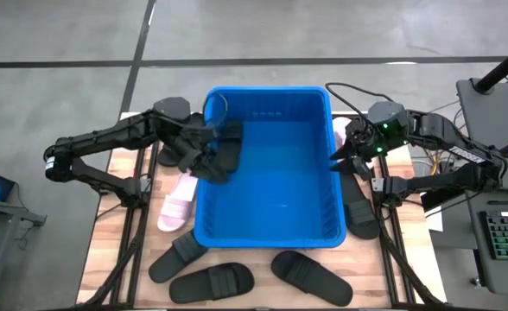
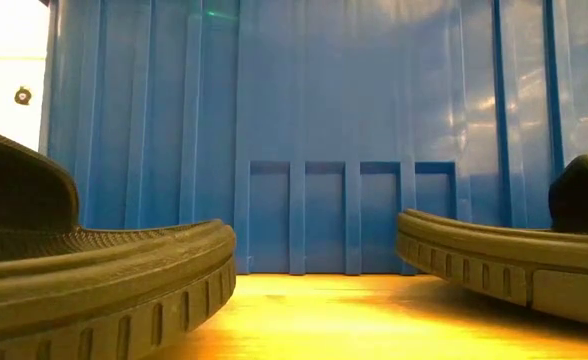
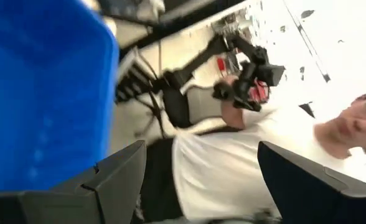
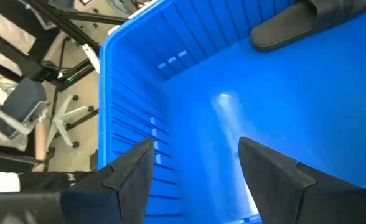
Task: Pick and place slides into bin
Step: Put the black slide into the blue bin
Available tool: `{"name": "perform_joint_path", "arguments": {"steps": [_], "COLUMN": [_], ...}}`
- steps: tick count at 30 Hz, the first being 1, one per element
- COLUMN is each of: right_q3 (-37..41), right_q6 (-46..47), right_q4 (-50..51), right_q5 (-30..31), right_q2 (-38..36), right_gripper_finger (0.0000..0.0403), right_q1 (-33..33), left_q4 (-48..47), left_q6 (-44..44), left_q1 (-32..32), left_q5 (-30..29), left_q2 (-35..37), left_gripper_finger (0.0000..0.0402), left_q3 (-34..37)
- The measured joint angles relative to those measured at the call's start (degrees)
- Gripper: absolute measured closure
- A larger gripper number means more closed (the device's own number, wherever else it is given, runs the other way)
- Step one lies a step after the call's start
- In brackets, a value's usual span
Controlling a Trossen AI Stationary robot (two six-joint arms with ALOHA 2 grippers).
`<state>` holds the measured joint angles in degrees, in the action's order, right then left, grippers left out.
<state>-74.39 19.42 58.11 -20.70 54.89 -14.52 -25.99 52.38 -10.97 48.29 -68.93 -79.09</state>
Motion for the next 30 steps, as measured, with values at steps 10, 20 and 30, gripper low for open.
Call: {"name": "perform_joint_path", "arguments": {"steps": [10, 20, 30], "right_q3": [0.1, 0.1, 0.1], "right_q6": [3.2, 8.5, 12.8], "right_q4": [-0.1, -0.6, -0.6], "right_q5": [5.8, 7.4, 7.4], "right_q2": [0.4, 0.7, 0.7], "right_gripper_finger": [0.0179, 0.0179, 0.0179], "right_q1": [0.0, 0.0, 0.0], "left_q4": [-18.4, -32.6, -39.4], "left_q6": [9.0, 23.1, 38.4], "left_q1": [4.2, 14.8, 32.6], "left_q5": [-3.0, -24.8, -50.3], "left_q2": [1.6, 9.1, 11.7], "left_gripper_finger": [0.0109, 0.0109, 0.0109], "left_q3": [0.0, -0.1, -0.1]}}
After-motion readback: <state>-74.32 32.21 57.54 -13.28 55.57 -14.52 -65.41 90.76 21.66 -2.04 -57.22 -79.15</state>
